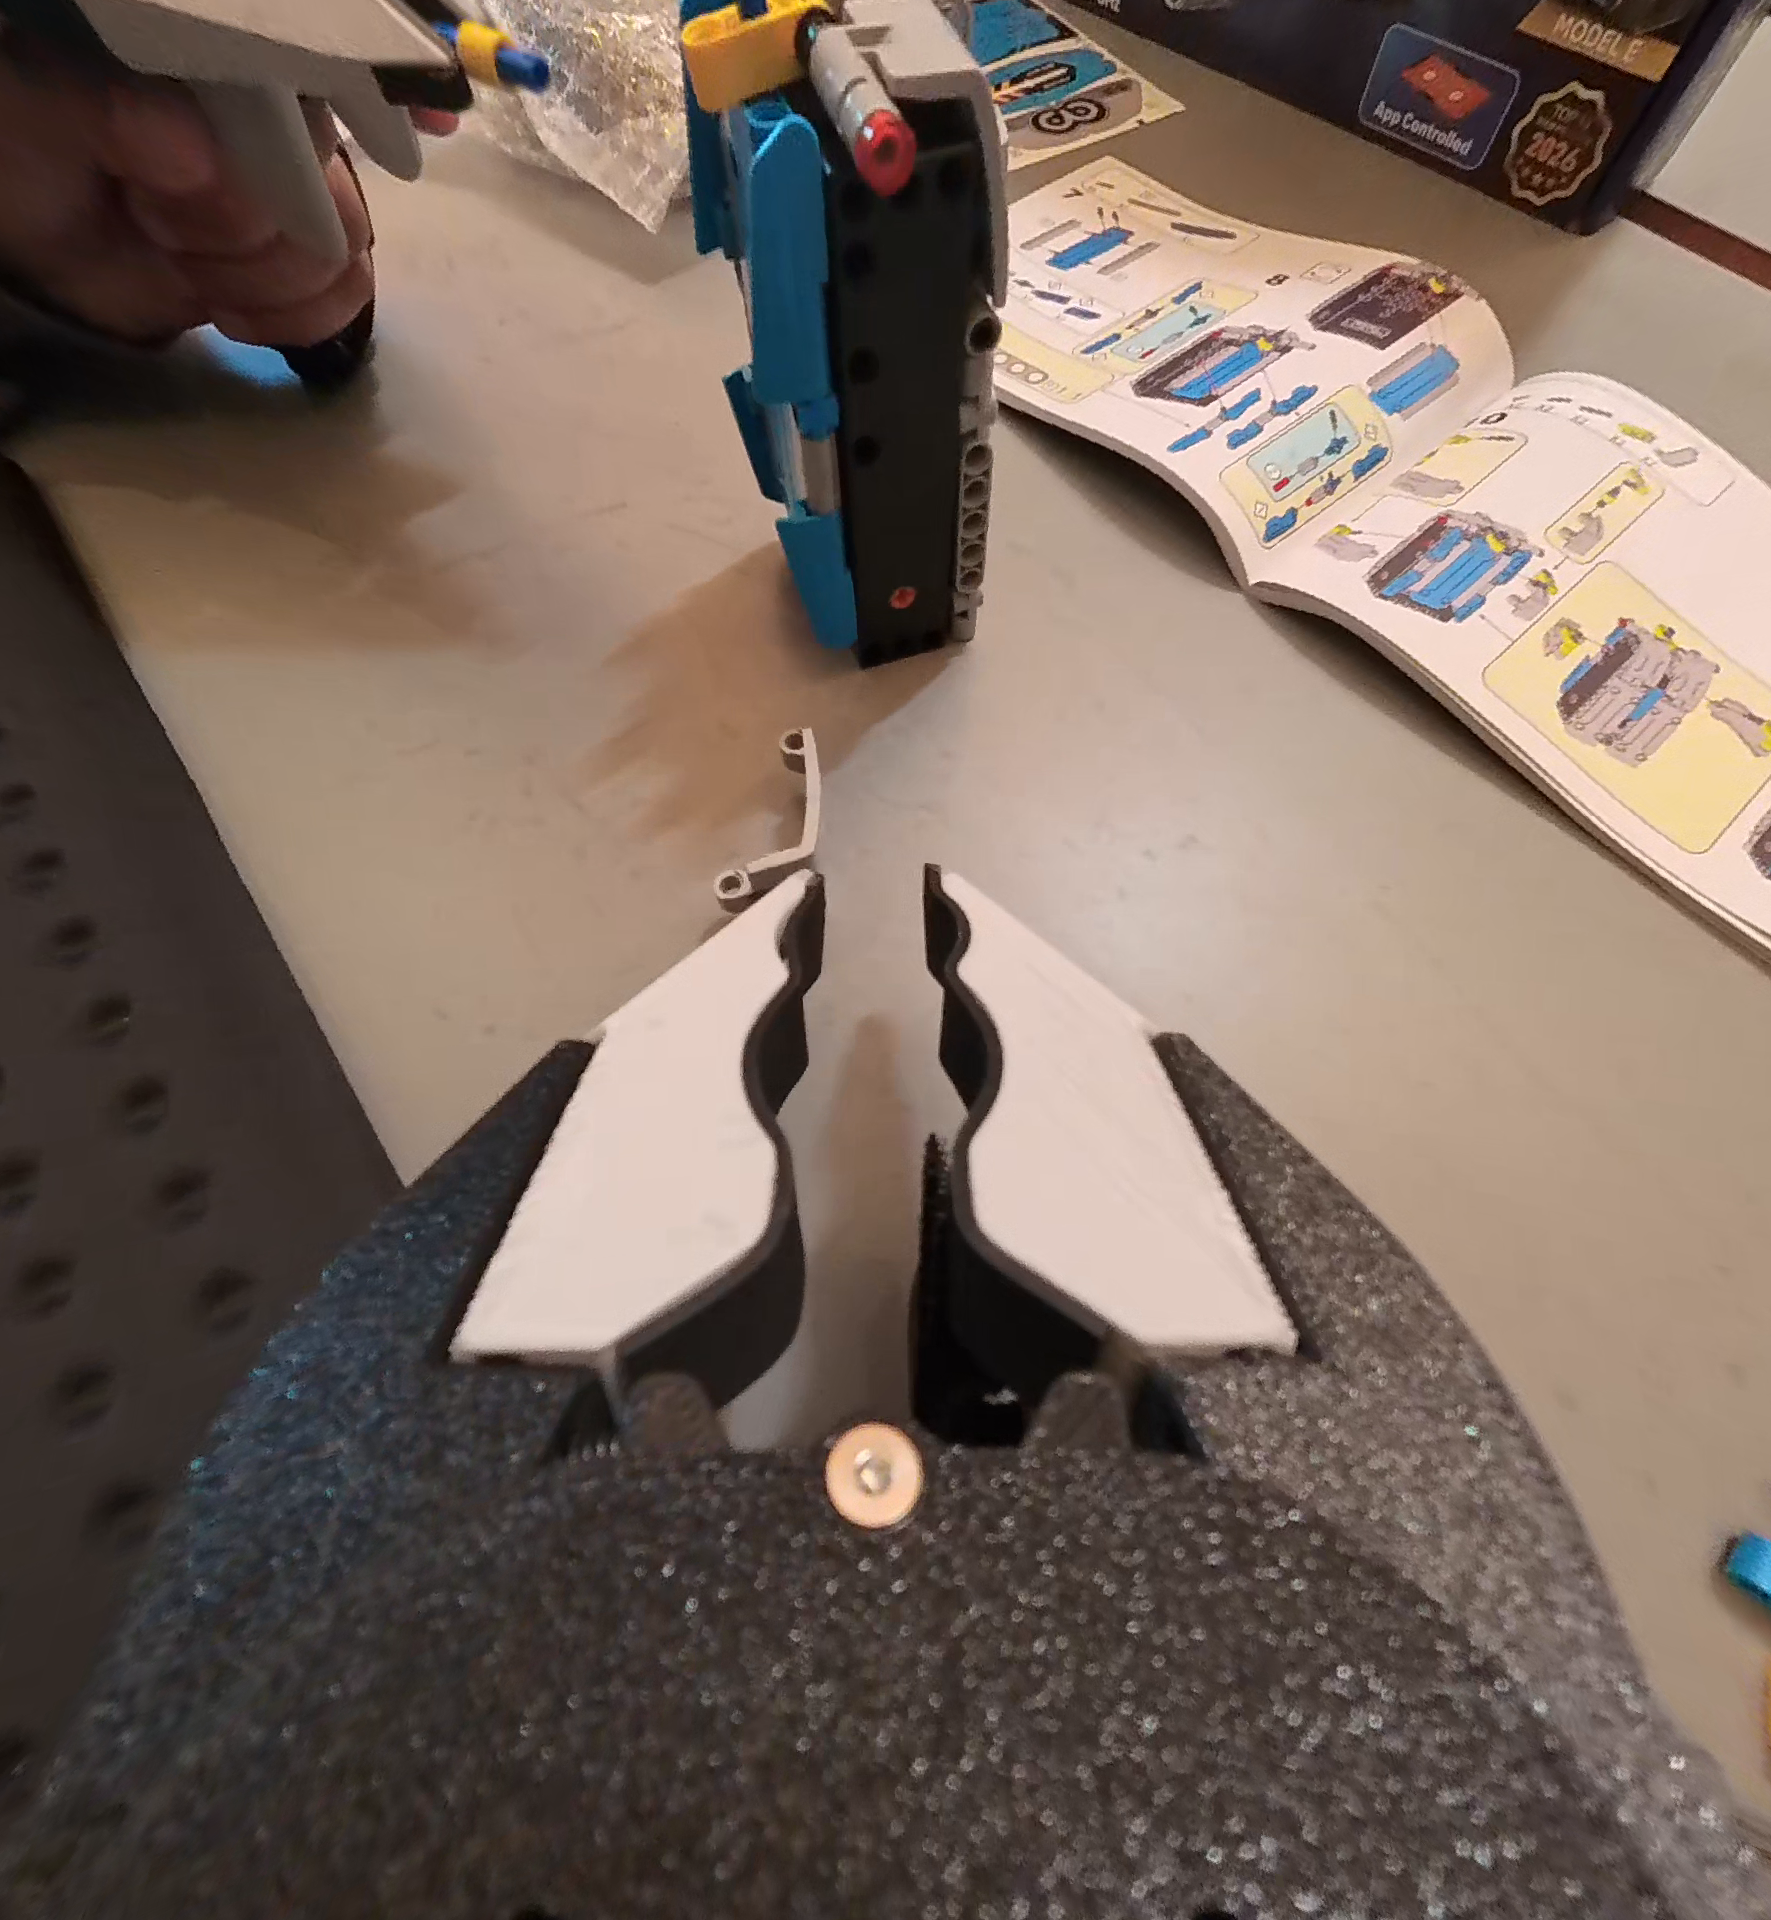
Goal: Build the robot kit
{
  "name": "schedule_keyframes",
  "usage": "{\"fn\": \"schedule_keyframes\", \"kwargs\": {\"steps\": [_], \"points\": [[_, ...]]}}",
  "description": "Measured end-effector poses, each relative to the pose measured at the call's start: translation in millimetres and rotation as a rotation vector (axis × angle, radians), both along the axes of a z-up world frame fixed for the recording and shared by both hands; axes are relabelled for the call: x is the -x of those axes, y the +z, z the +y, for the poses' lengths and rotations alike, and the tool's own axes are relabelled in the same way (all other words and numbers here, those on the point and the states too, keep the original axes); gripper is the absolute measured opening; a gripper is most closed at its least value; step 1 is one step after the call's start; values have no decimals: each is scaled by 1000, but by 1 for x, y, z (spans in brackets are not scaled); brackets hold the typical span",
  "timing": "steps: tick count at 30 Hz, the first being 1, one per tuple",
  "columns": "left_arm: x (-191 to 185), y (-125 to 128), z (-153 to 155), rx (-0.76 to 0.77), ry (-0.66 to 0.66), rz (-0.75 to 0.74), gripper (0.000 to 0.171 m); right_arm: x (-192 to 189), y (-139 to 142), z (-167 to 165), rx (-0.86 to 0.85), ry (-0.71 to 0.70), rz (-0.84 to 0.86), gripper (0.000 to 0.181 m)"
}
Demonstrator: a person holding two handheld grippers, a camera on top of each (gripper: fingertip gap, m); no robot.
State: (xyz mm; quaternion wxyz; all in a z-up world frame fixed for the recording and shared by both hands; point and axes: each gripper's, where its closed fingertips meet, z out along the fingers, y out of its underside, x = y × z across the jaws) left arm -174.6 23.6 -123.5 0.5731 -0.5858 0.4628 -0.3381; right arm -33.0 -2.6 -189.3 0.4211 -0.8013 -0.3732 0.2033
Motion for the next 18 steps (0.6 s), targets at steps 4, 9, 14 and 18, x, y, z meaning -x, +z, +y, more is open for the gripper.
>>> {"fn": "schedule_keyframes", "kwargs": {"steps": [4,9,14,18], "points": [[-3,5,-6,-100,7,-3,4,3,9,0,-17,4,46,16],[-33,25,-51,-359,-118,-74,4,56,48,-23,215,181,432,24],[-43,19,-71,-423,-176,-54,4,96,77,-48,551,375,769,34],[-45,13,-73,-446,-180,-20,4,109,82,-54,649,432,854,24]]}}
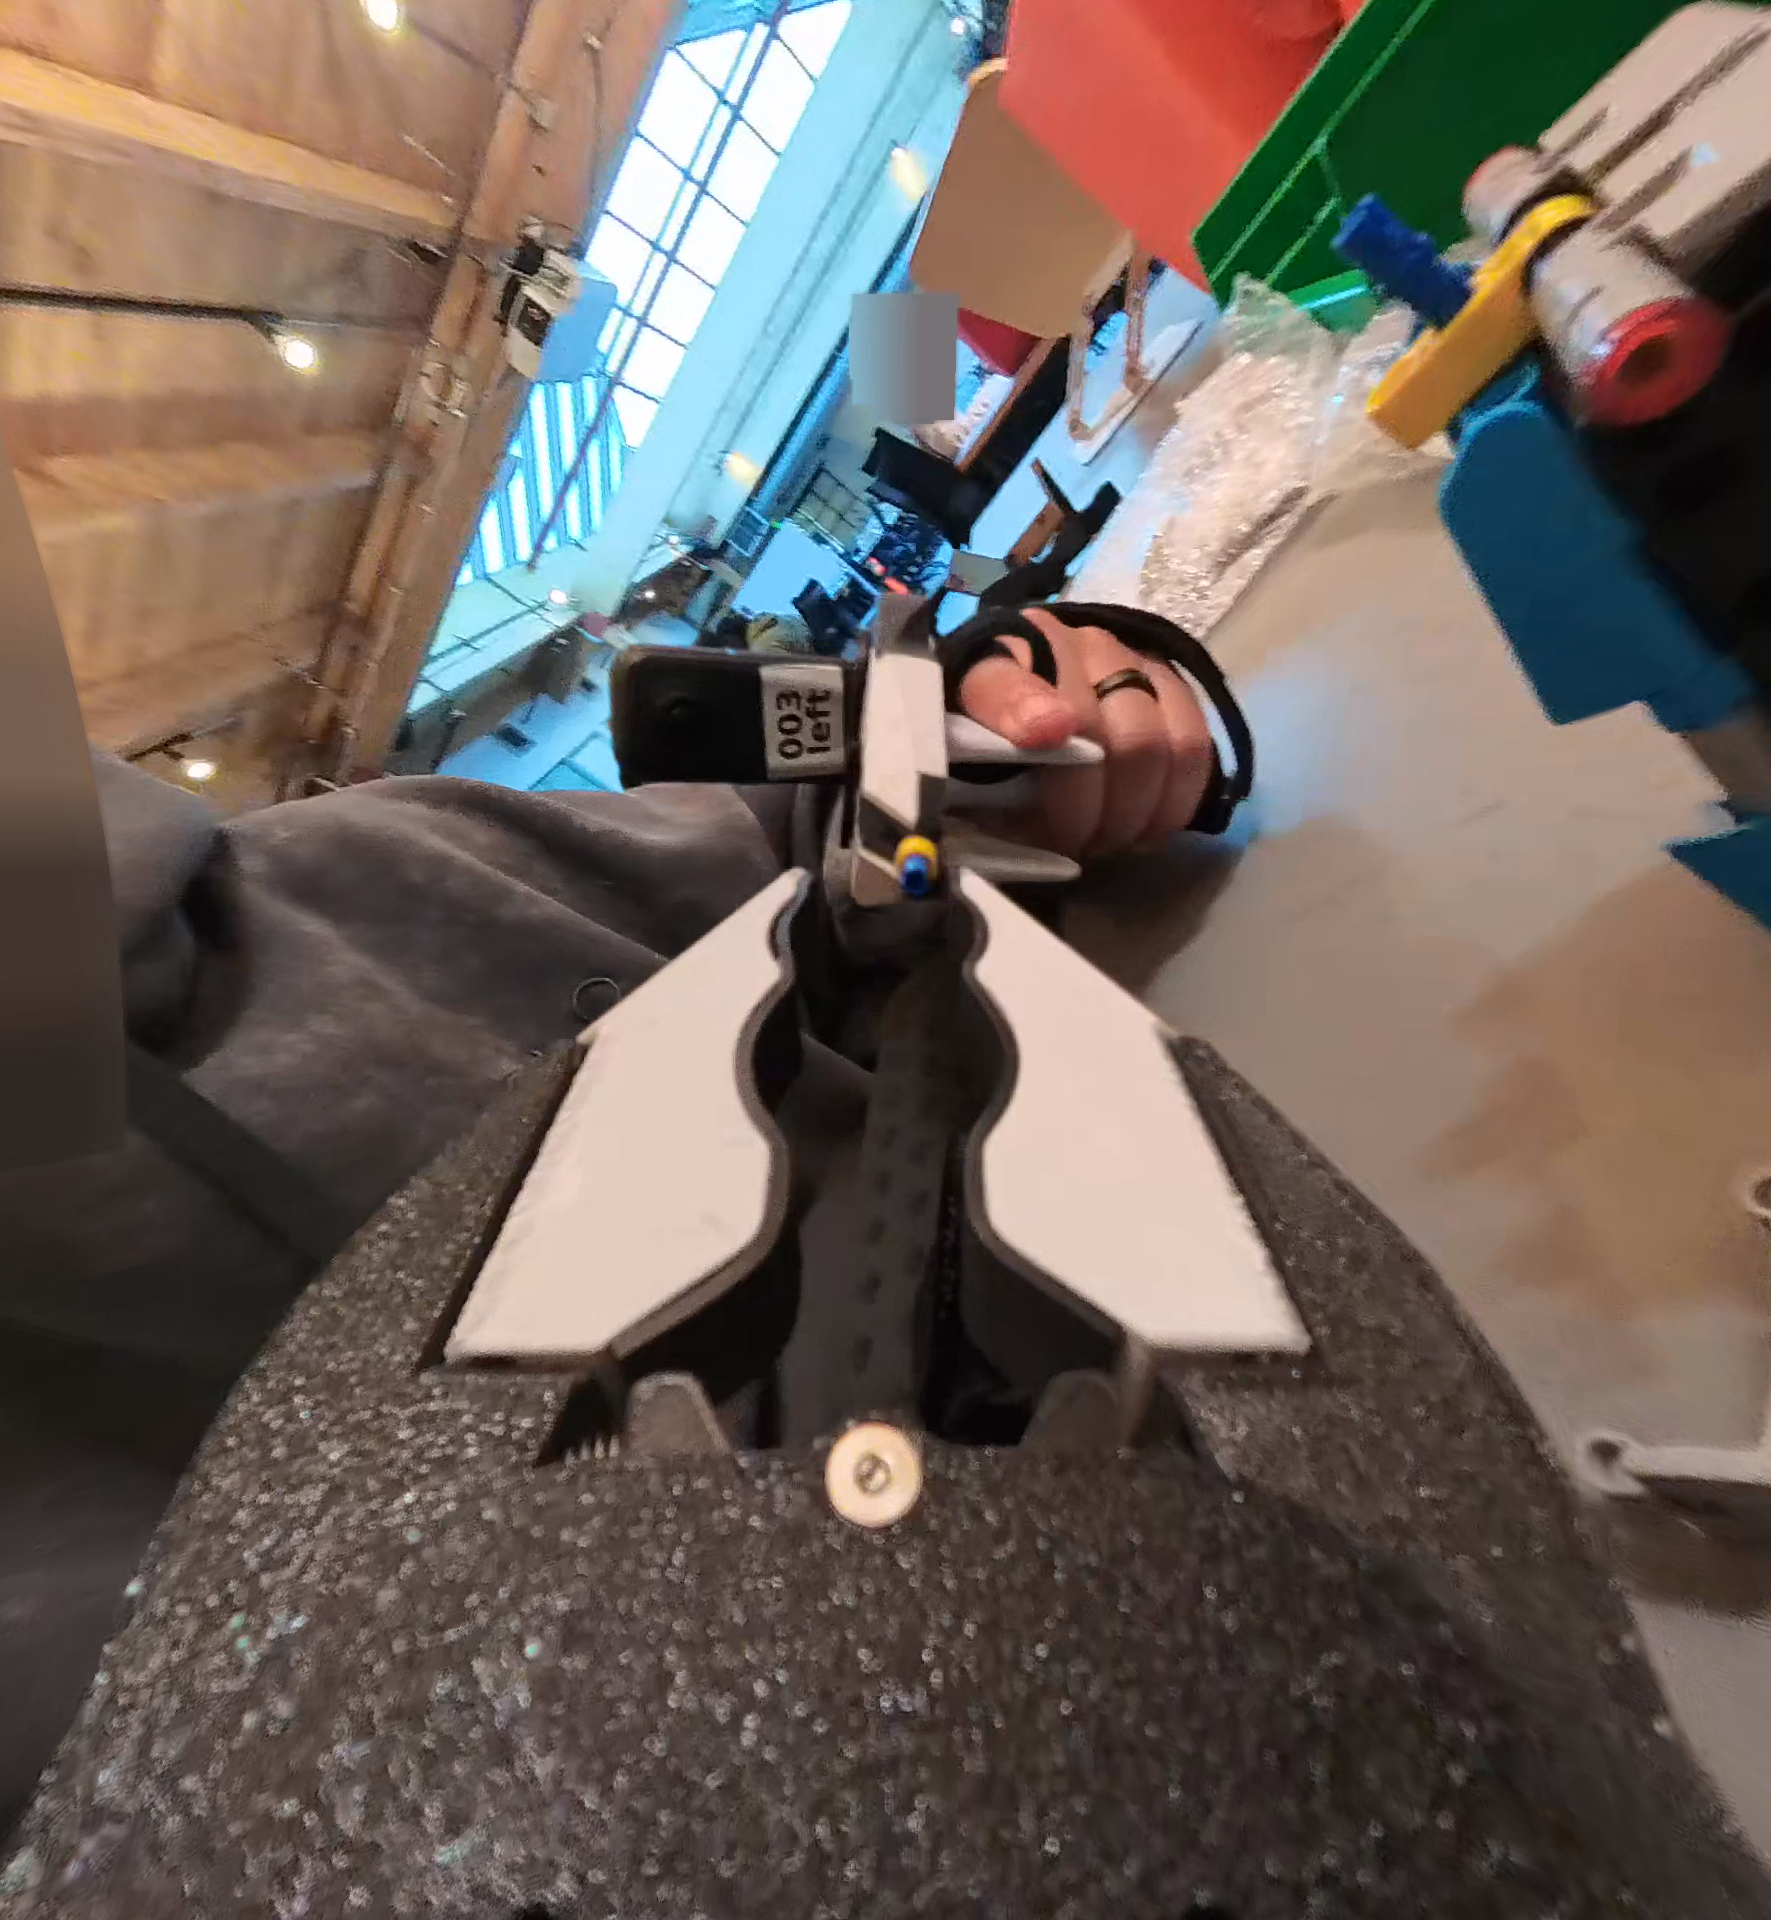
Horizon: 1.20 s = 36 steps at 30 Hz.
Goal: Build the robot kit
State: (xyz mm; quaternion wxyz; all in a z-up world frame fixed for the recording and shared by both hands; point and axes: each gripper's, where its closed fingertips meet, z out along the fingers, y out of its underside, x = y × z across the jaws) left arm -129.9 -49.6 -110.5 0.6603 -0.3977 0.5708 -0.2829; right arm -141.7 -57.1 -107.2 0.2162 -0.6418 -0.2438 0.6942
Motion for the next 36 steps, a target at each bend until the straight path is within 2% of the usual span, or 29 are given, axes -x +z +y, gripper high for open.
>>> {"fn": "schedule_keyframes", "kwargs": {"steps": [7,10,18,21,23,25,28,30,33,36], "points": [[3,-2,2,-28,14,18,4,2,-2,6,7,-19,6,18],[2,-3,-2,-51,10,27,4,0,-3,8,28,-22,14,9],[-4,-9,0,-86,57,60,4,-1,-11,8,-13,-44,-51,7],[-6,-11,5,-37,106,80,5,-7,-12,13,-94,-83,-101,8],[-5,-17,8,37,109,105,13,-25,-17,27,-190,-141,-218,7],[-7,-28,13,159,96,164,13,-59,-43,50,-420,-233,-530,7],[-14,-42,25,301,122,258,14,-79,-73,44,-576,-158,-818,7],[-21,-55,25,382,123,340,15,-75,-80,42,-612,-155,-861,7],[-26,-73,29,409,162,451,18,-81,-93,48,-626,-158,-936,7],[-30,-78,39,437,200,471,19,-88,-91,51,-565,-173,-904,7]]}}
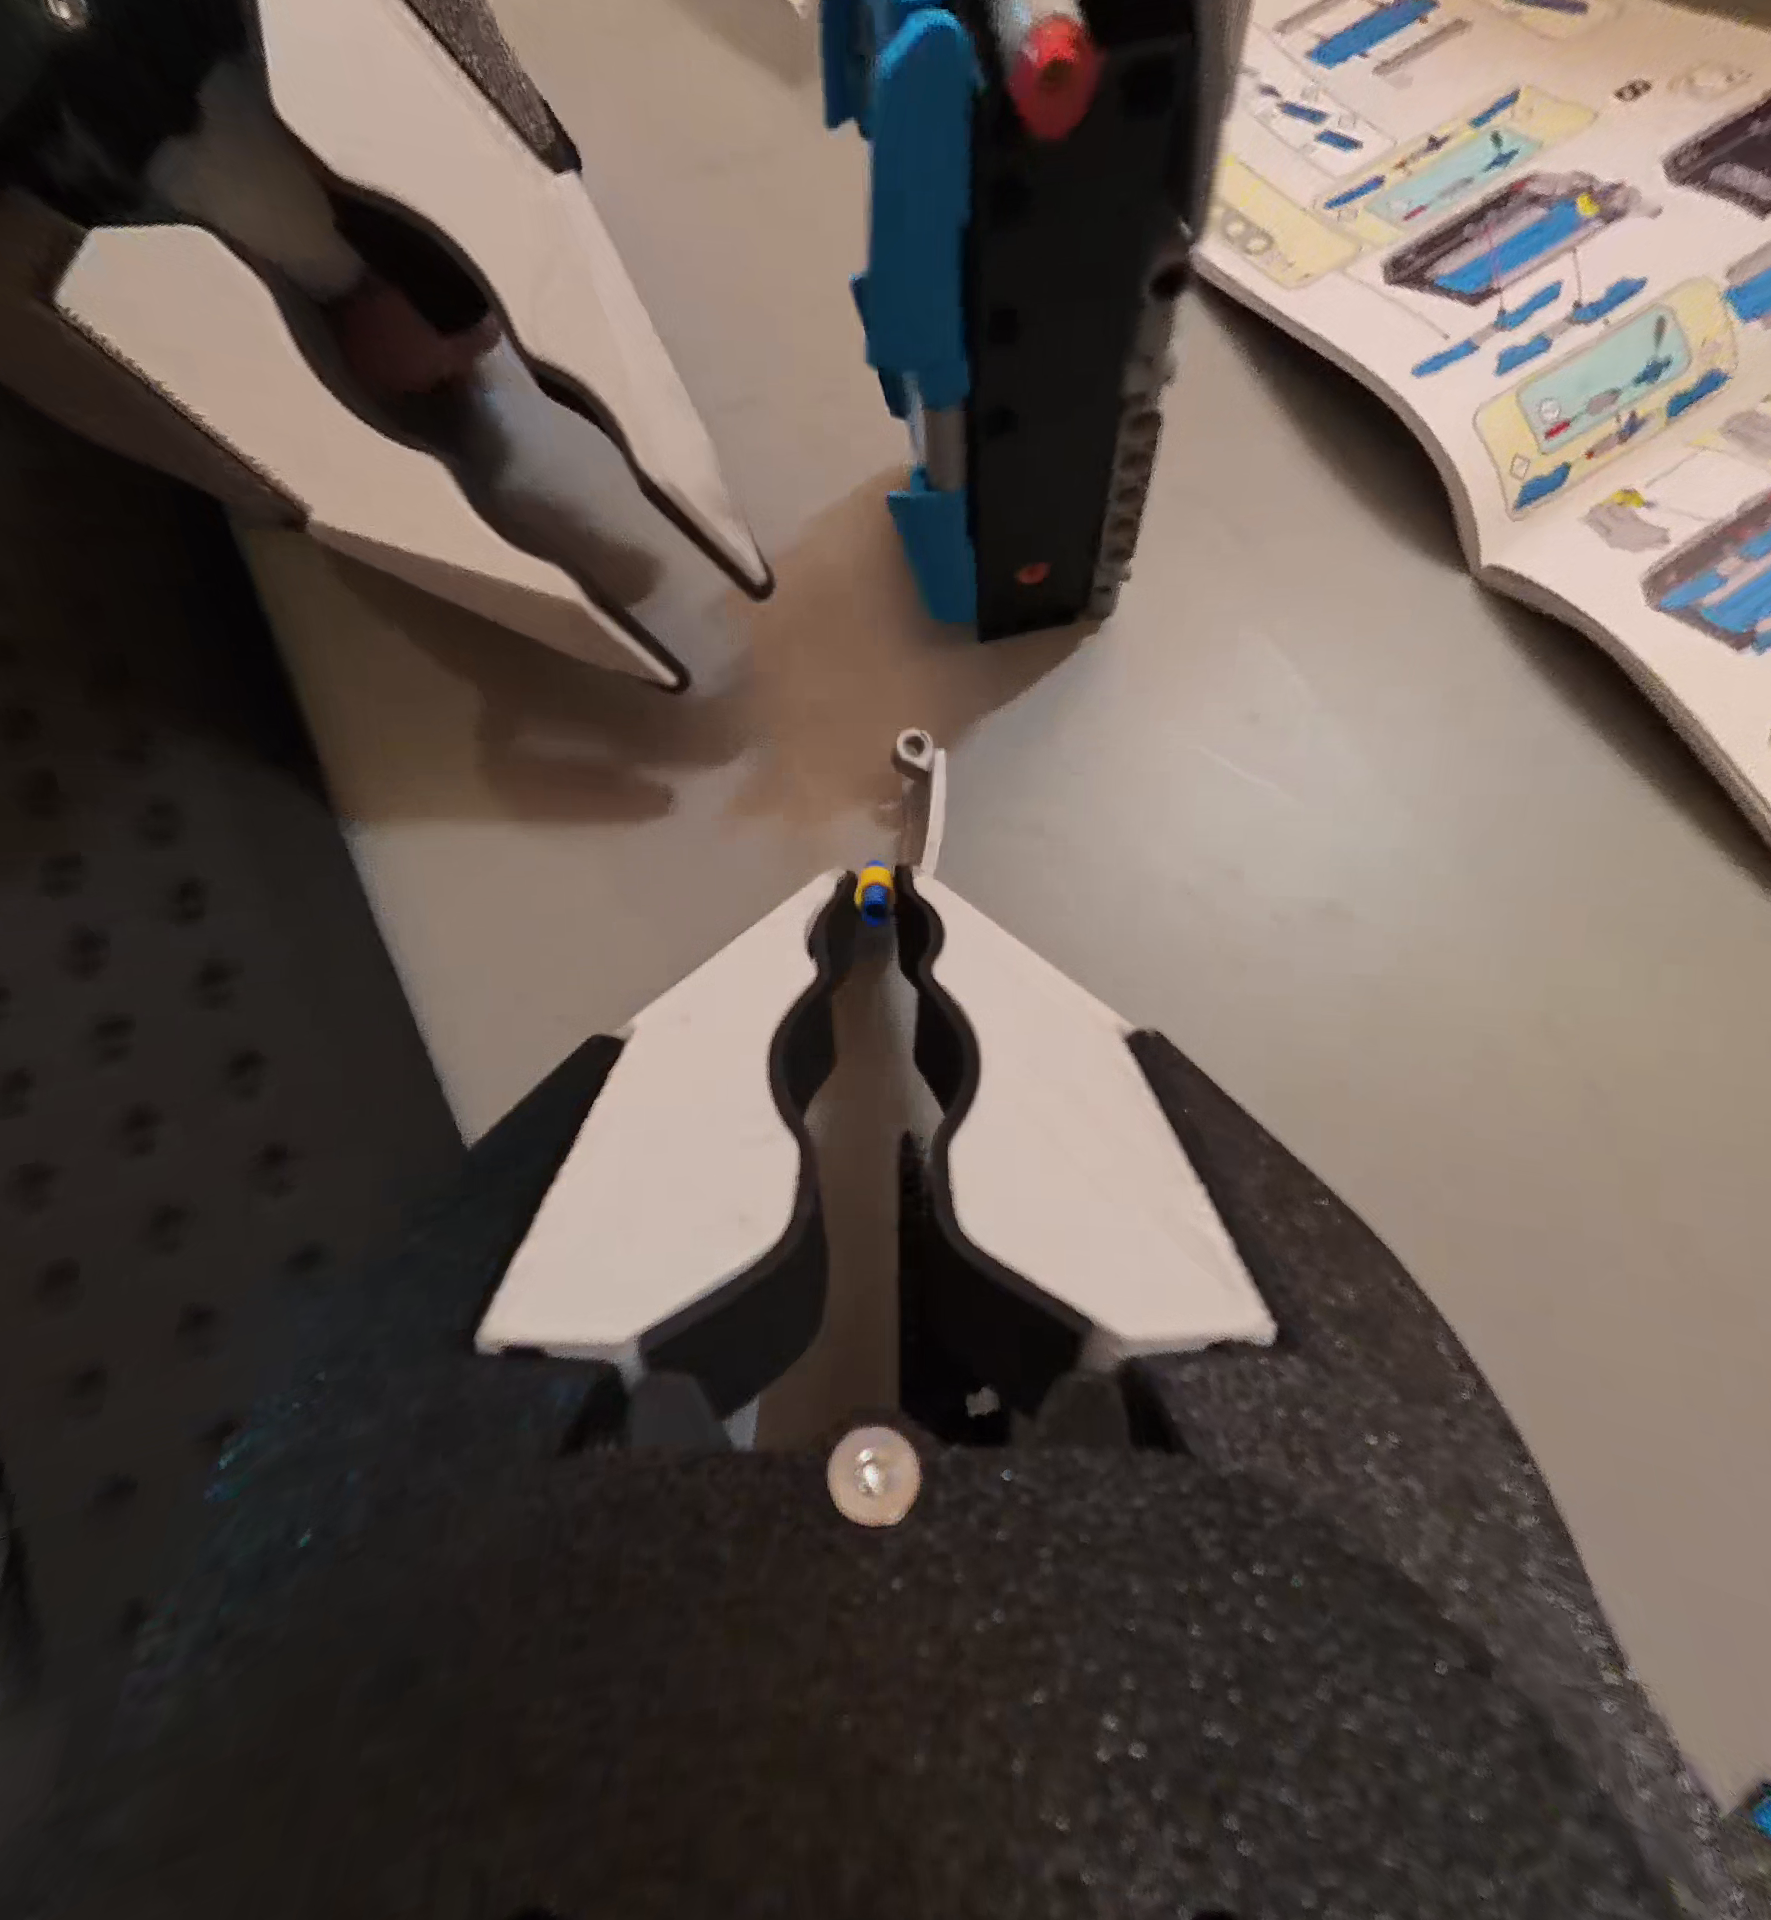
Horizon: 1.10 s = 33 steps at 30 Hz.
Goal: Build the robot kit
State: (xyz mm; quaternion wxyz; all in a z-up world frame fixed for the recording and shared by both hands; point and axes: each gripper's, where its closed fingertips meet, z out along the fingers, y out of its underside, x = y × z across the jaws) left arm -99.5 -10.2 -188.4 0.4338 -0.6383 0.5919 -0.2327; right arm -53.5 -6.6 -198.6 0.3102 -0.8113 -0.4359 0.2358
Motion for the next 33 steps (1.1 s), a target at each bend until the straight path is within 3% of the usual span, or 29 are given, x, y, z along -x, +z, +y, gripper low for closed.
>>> {"fn": "schedule_keyframes", "kwargs": {"steps": [10,22,23,33], "points": [[-37,-11,16,37,10,66,20,-7,-17,-11,134,18,52,7],[-59,-13,-6,171,-157,49,12,-10,-18,-32,177,127,76,7],[-59,-15,-4,169,-149,60,7,-9,-18,-32,176,131,76,7],[-50,-30,-6,37,-172,163,10,-14,-21,-30,181,123,97,7]]}}
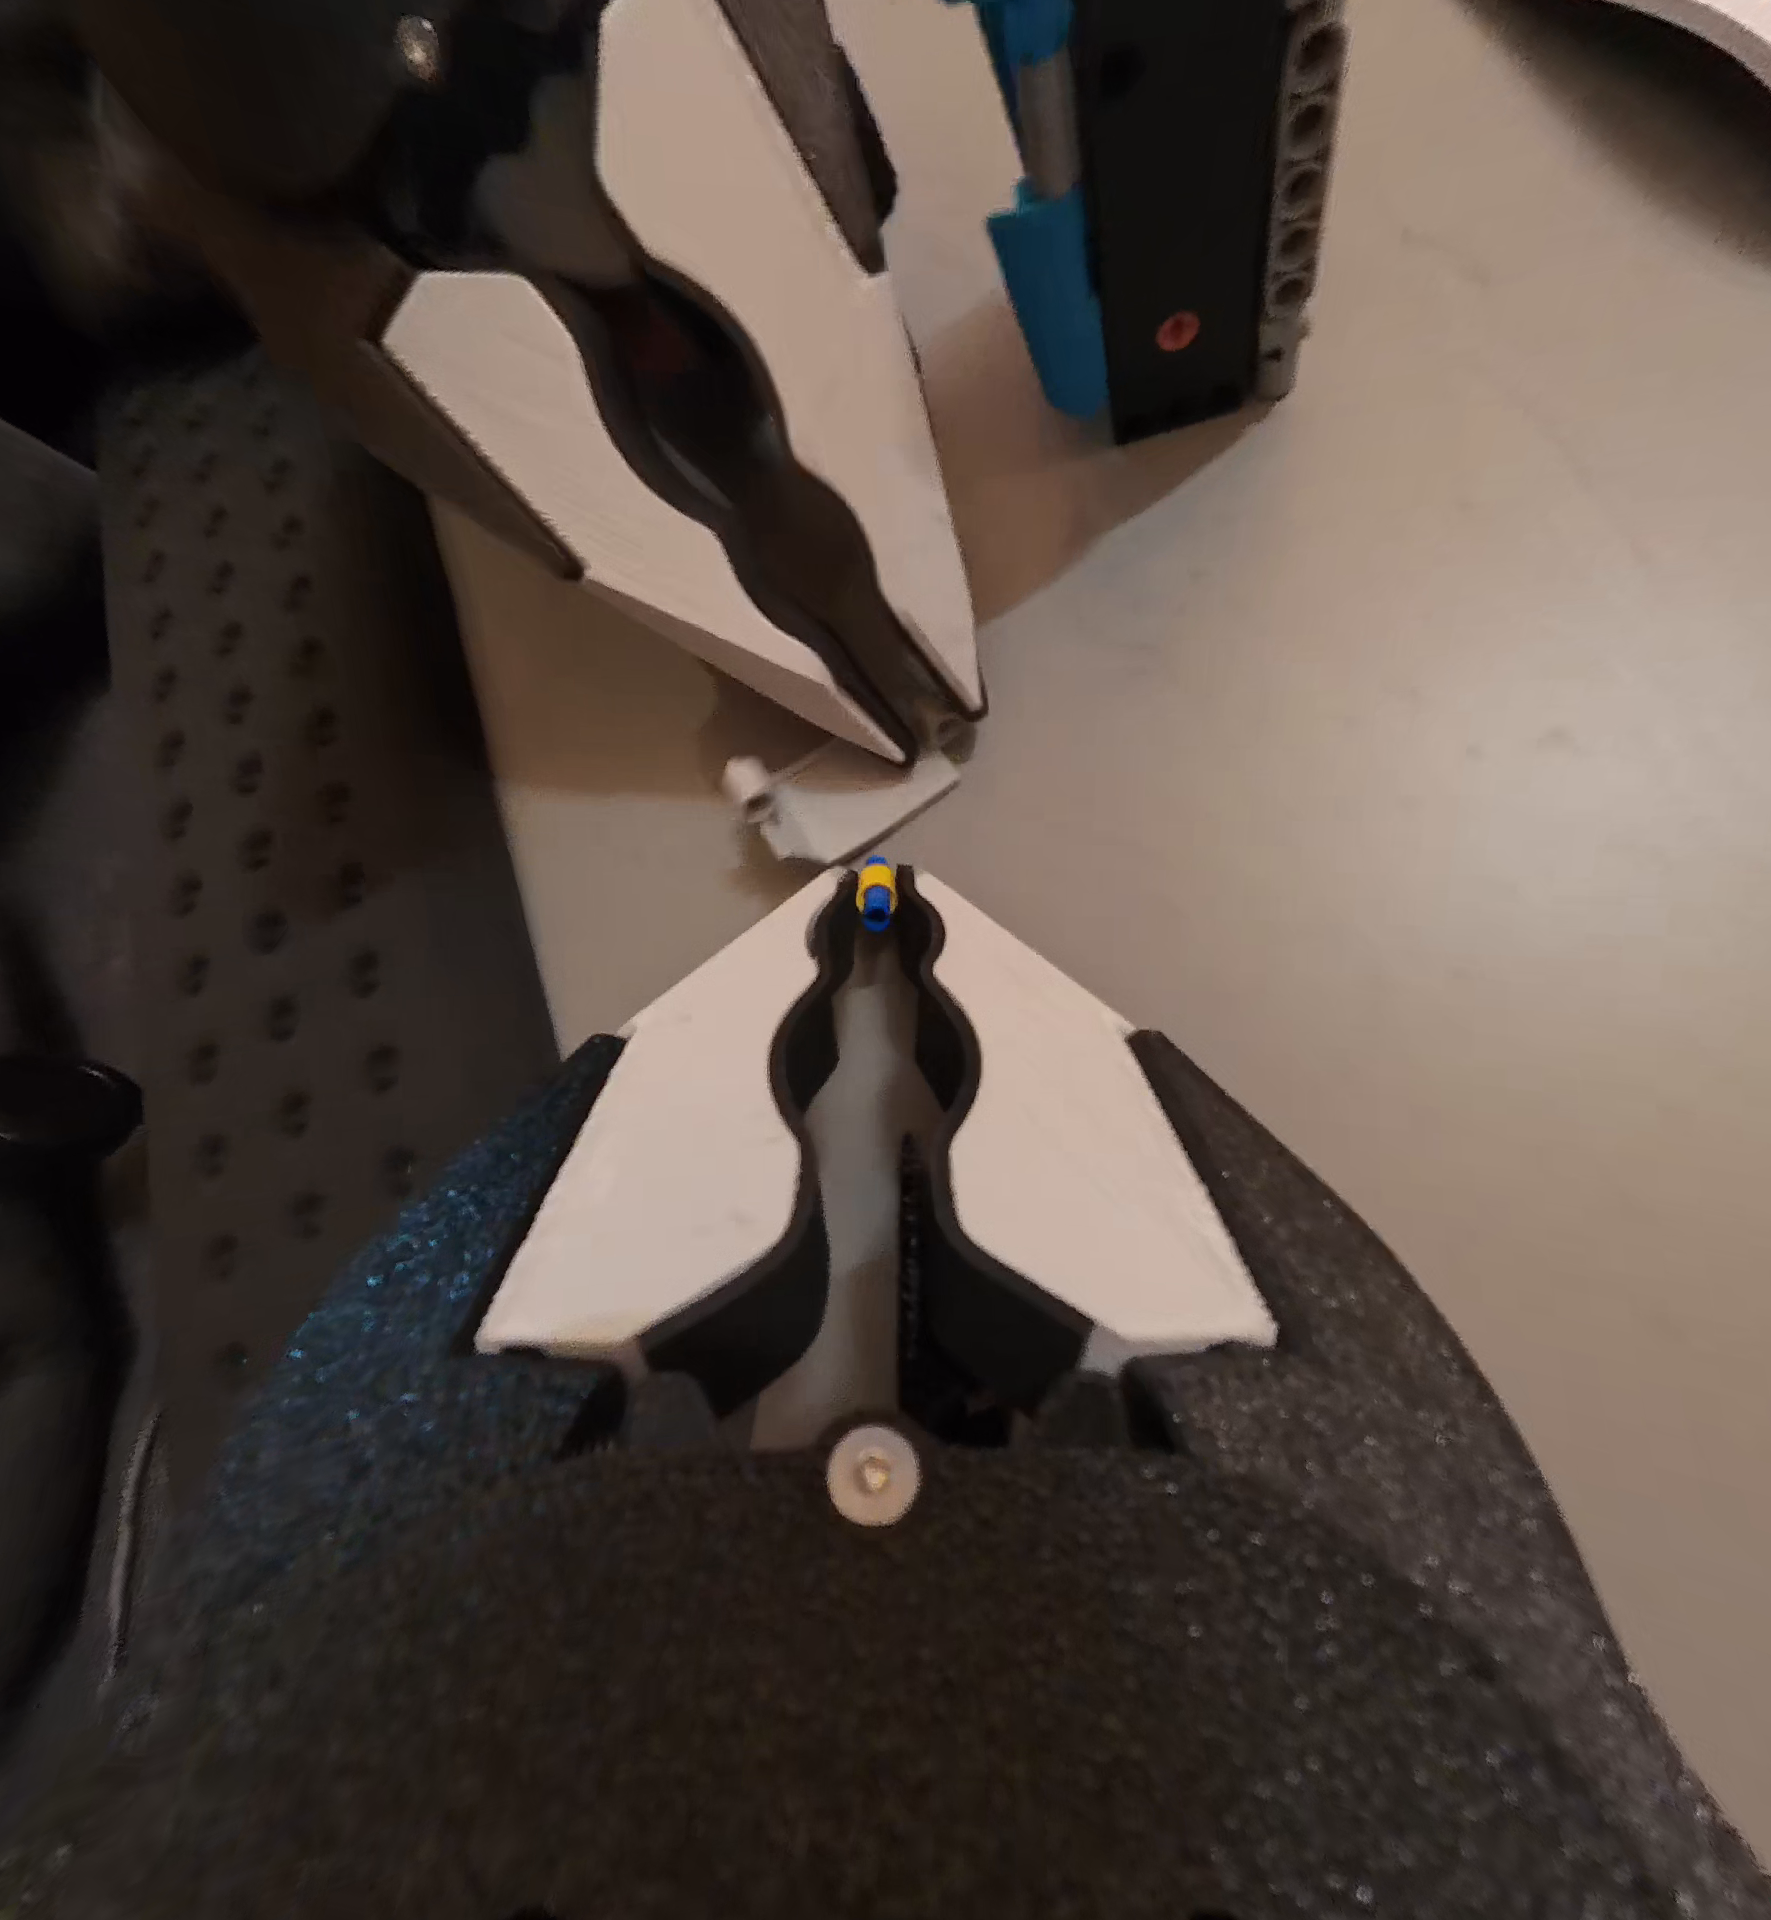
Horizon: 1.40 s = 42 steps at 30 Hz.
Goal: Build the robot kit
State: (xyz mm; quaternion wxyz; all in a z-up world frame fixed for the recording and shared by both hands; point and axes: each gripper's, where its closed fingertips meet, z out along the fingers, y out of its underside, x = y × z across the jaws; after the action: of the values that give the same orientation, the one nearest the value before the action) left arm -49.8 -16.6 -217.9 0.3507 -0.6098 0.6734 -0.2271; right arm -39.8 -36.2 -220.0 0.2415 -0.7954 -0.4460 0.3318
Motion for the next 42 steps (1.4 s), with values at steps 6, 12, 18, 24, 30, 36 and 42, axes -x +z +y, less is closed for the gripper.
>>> {"fn": "schedule_keyframes", "kwargs": {"steps": [6,12,18,24,30,36,42], "points": [[3,3,-2,-1,-10,-15,6,0,4,5,-30,-30,22,7],[5,12,-10,-1,-60,-73,5,1,31,18,-88,-92,170,7],[12,9,-5,61,-11,-50,17,4,28,14,-105,-68,154,7],[15,4,-7,177,-16,-21,17,5,24,13,-95,-60,139,7],[12,-2,-10,168,-33,11,12,8,22,12,-88,-48,133,7],[8,2,-7,146,-12,-12,23,8,18,11,-90,-43,109,7],[6,7,-9,215,-24,-41,21,8,18,12,-84,-46,110,7]]}}
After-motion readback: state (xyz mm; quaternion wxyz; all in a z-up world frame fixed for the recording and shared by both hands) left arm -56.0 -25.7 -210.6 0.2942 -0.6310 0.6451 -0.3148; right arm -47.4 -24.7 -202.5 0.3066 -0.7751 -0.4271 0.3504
